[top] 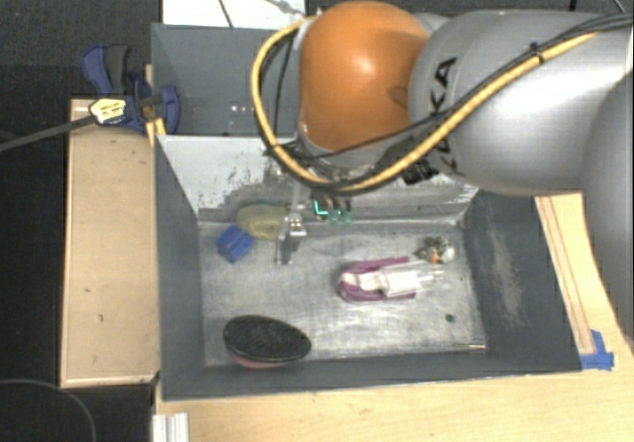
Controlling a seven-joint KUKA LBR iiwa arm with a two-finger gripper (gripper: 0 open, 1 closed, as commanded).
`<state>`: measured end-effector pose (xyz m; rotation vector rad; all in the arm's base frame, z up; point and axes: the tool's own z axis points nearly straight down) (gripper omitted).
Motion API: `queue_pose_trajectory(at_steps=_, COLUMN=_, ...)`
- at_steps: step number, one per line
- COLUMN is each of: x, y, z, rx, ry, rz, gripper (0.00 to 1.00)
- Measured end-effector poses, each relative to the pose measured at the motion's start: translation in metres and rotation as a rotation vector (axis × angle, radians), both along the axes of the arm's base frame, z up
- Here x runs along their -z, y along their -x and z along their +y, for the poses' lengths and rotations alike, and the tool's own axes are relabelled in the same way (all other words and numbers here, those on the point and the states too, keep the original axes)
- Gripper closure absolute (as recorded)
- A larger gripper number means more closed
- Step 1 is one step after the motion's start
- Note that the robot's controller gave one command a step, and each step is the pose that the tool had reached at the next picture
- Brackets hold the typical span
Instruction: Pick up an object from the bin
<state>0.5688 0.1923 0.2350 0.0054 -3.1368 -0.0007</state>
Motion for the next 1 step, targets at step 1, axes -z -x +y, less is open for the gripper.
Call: queue_pose_trajectory(at_steps=1, x=0.1517, y=-0.0099, z=-0.004, rx=-0.076, ry=-0.002, rz=-0.009, gripper=0.0)
